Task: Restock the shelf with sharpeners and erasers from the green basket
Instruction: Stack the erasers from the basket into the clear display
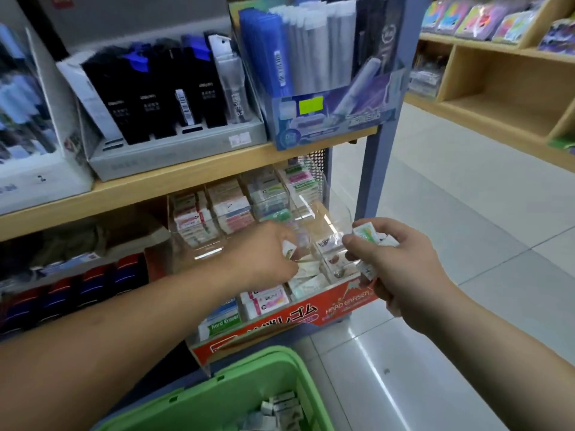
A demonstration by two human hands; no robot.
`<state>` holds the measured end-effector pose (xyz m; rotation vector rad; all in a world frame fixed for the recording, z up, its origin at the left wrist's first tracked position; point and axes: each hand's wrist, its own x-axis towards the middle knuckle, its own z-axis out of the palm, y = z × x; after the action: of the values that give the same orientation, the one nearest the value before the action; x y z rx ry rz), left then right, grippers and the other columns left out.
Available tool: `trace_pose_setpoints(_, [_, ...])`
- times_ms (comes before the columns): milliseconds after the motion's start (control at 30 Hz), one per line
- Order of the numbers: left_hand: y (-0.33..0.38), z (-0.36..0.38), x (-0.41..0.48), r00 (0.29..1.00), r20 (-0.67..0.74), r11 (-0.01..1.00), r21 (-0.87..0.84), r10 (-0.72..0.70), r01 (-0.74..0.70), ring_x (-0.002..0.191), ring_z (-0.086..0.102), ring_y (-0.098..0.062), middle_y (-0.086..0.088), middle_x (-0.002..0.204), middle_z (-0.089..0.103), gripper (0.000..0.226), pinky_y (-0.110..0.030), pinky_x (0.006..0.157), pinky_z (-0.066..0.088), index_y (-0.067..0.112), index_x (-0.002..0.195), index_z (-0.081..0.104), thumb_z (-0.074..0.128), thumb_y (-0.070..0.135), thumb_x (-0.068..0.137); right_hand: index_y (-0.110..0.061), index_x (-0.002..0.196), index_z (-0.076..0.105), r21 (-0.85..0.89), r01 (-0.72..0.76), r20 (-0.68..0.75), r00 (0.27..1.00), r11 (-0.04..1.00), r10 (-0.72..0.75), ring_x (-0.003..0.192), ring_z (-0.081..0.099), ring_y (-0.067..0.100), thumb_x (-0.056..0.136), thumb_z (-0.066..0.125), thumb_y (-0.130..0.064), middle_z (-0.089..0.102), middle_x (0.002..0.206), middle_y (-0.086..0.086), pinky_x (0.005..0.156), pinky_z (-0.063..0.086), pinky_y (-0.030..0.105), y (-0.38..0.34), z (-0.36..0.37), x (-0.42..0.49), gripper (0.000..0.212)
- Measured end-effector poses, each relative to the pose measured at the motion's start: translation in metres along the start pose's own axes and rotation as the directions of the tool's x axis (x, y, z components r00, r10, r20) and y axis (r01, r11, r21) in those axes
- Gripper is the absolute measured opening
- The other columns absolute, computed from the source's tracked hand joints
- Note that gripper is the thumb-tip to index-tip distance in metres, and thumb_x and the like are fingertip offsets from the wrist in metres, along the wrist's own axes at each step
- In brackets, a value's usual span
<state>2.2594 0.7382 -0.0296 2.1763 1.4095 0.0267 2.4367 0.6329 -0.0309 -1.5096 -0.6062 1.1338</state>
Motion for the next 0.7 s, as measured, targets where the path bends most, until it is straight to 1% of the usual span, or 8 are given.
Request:
trace_pose_setpoints(133, [0.011, -0.003, 0.000, 0.993, 0.111, 0.996, 0.083, -0.045, 0.036, 0.067, 0.070, -0.015, 0.001, 0.090, 0.072, 0.011, -0.034, 0.060, 0.062, 0.033, 0.093, 0.071, 0.076, 0.025, 0.087, -0.017, 0.110, 0.073, 0.041, -0.026, 0.006, 1.000, 0.999, 0.025, 0.060, 0.077, 0.024, 0.092, 0.078, -0.018, 0.079, 0.084, 0.012, 0.035, 0.044, 0.020, 0.002, -0.001, 0.001, 0.019])
trace_pose_setpoints(267, [0.018, -0.005, -0.001, 0.983, 0.180, 0.958, 0.283, -0.019, -0.033, 0.077, 0.072, -0.013, 0.006, 0.107, 0.068, 0.036, -0.036, 0.074, 0.064, 0.042, 0.122, 0.066, 0.077, 0.040, 0.088, -0.018, 0.111, 0.071, 0.048, -0.015, 0.056, 0.998, 0.999, 0.013, 0.064, 0.078, 0.026, 0.092, 0.078, -0.019, 0.079, 0.077, 0.007, 0.039, 0.049, 0.021, 0.000, -0.002, 0.000, 0.021])
trace_pose_setpoints(367, [0.020, -0.011, -0.008, 0.988, 0.146, 0.998, 0.042, 0.048, -0.055, 0.067, 0.071, -0.010, 0.007, 0.090, 0.071, 0.019, -0.037, 0.071, 0.063, 0.039, 0.106, 0.070, 0.068, 0.053, 0.094, -0.018, 0.109, 0.071, 0.061, -0.001, 0.086, 0.996, 0.998, -0.004, 0.066, 0.078, 0.029, 0.090, 0.079, -0.017, 0.079, 0.078, 0.008, 0.043, 0.053, 0.024, -0.001, 0.000, -0.001, 0.021])
trace_pose_setpoints(400, [0.020, -0.013, -0.010, 0.990, 0.130, 0.997, -0.055, 0.060, -0.054, 0.071, 0.071, -0.009, 0.006, 0.094, 0.073, 0.027, -0.038, 0.074, 0.063, 0.037, 0.105, 0.070, 0.059, 0.060, 0.097, -0.017, 0.109, 0.072, 0.058, 0.001, 0.102, 0.995, 0.998, -0.007, 0.067, 0.078, 0.030, 0.090, 0.079, -0.016, 0.079, 0.079, 0.008, 0.044, 0.053, 0.024, -0.002, 0.002, -0.003, 0.020])
trace_pose_setpoints(533, [0.014, -0.019, -0.020, 0.986, 0.162, 0.912, -0.397, -0.036, 0.099, 0.126, 0.061, -0.027, 0.002, 0.150, 0.056, 0.064, -0.055, 0.106, 0.051, 0.028, 0.130, 0.065, 0.038, 0.076, 0.097, -0.010, 0.107, 0.071, 0.095, -0.032, 0.188, 0.982, 0.995, 0.013, 0.050, 0.071, 0.023, 0.091, 0.077, -0.011, 0.076, 0.080, 0.016, 0.034, 0.042, 0.019, -0.006, 0.007, -0.010, 0.018])
trace_pose_setpoints(567, [0.011, -0.018, -0.020, 0.980, 0.188, 0.858, -0.490, -0.066, 0.152, 0.128, 0.060, -0.034, -0.006, 0.147, 0.059, 0.069, -0.057, 0.107, 0.049, 0.026, 0.137, 0.061, 0.040, 0.077, 0.095, -0.008, 0.108, 0.071, 0.093, -0.027, 0.213, 0.977, 0.995, 0.006, 0.051, 0.069, 0.024, 0.089, 0.078, -0.011, 0.076, 0.082, 0.017, 0.033, 0.040, 0.018, -0.007, 0.008, -0.011, 0.020])
trace_pose_setpoints(633, [0.009, -0.017, -0.023, 0.965, 0.254, 0.704, -0.675, -0.061, 0.222, 0.088, 0.070, -0.028, -0.009, 0.101, 0.078, 0.064, -0.040, 0.077, 0.057, 0.020, 0.133, 0.063, 0.043, 0.070, 0.099, -0.009, 0.109, 0.070, 0.038, 0.002, 0.270, 0.963, 0.999, -0.013, 0.065, 0.067, 0.033, 0.085, 0.082, -0.017, 0.078, 0.092, 0.019, 0.036, 0.036, 0.019, -0.007, 0.012, -0.013, 0.028])
trace_pose_setpoints(700, [0.010, -0.015, -0.028, 0.961, 0.273, 0.652, -0.721, -0.044, 0.235, 0.060, 0.054, -0.017, 0.000, 0.069, 0.070, 0.057, -0.028, 0.056, 0.044, 0.021, 0.125, 0.067, 0.039, 0.065, 0.103, -0.011, 0.111, 0.071, -0.014, 0.016, 0.307, 0.952, 1.000, -0.011, 0.073, 0.066, 0.043, 0.082, 0.084, -0.021, 0.078, 0.095, 0.021, 0.041, 0.034, 0.021, -0.005, 0.017, -0.014, 0.033])
